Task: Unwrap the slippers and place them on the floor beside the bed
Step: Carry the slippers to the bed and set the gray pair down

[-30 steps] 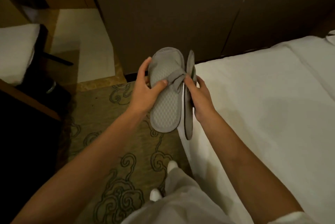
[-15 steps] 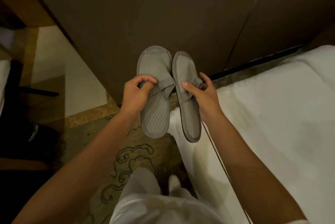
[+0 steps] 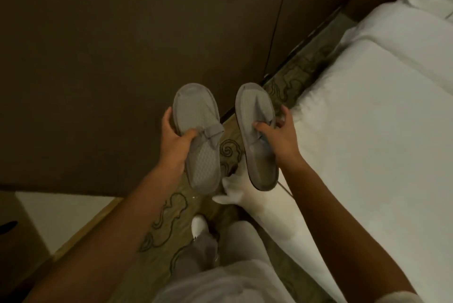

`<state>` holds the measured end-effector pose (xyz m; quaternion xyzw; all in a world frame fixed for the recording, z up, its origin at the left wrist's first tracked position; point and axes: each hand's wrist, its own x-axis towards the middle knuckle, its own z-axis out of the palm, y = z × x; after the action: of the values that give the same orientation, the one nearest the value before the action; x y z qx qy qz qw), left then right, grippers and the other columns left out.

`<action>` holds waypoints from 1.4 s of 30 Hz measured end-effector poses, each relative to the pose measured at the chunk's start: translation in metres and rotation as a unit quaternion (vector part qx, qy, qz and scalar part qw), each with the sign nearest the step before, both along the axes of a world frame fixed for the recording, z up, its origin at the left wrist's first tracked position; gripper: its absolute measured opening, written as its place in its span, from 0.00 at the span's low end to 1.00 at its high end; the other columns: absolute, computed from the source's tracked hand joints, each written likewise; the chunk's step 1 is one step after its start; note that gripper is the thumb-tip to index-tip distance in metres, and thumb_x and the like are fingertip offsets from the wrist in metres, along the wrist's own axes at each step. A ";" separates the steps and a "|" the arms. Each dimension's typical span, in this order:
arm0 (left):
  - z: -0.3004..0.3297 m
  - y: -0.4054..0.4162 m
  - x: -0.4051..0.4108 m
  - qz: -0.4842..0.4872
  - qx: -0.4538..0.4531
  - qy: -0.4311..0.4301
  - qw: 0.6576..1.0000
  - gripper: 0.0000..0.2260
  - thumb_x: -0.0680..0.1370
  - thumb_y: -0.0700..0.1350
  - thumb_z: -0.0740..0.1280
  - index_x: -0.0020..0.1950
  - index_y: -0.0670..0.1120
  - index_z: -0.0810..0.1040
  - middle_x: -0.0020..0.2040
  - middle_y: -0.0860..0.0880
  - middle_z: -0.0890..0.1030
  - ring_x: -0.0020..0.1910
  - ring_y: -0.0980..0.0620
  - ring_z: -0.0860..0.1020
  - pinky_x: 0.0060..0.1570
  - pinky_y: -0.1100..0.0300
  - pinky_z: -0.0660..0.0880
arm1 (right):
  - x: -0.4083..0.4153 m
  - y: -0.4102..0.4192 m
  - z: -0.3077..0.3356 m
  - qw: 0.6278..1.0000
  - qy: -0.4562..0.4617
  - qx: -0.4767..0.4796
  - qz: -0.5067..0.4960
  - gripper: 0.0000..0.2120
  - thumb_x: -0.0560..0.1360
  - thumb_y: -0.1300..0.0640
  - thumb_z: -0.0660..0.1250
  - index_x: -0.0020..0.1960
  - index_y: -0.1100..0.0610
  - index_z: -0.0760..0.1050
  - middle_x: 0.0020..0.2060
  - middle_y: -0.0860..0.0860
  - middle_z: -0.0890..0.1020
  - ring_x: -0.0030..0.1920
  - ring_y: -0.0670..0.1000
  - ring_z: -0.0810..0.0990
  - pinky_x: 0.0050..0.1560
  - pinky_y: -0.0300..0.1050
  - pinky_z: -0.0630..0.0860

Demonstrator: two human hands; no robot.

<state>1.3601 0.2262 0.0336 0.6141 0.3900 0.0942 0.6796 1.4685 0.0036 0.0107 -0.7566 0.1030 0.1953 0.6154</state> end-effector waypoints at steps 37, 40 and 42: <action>-0.652 0.057 0.431 -0.481 0.101 0.320 0.810 0.21 0.82 0.48 0.64 0.72 0.39 0.74 0.68 0.41 0.77 0.65 0.41 0.77 0.63 0.56 0.73 | 0.300 0.109 -0.635 0.936 0.238 -0.254 -0.059 0.30 0.77 0.48 0.67 0.73 0.63 0.68 0.70 0.61 0.74 0.68 0.63 0.75 0.62 0.51 0.74; -0.688 0.056 0.474 -0.597 0.252 0.251 0.719 0.14 0.82 0.49 0.63 0.62 0.42 0.78 0.62 0.40 0.80 0.58 0.42 0.78 0.52 0.57 0.72 | 0.279 0.119 -0.695 0.917 0.317 -0.243 -0.007 0.28 0.81 0.47 0.63 0.75 0.64 0.67 0.73 0.62 0.72 0.70 0.64 0.73 0.68 0.53 0.73; -0.712 0.056 0.495 -0.639 0.324 0.214 0.664 0.13 0.80 0.50 0.65 0.57 0.42 0.78 0.58 0.40 0.81 0.57 0.41 0.79 0.49 0.57 0.72 | 0.273 0.125 -0.722 0.915 0.315 -0.250 0.022 0.28 0.83 0.47 0.60 0.78 0.61 0.63 0.76 0.60 0.67 0.74 0.61 0.68 0.73 0.51 0.68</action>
<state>1.8548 0.2821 -0.6788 0.8975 -0.0178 -0.3766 0.2288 1.7410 0.1288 -0.7117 -0.7873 0.3201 0.4049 0.3372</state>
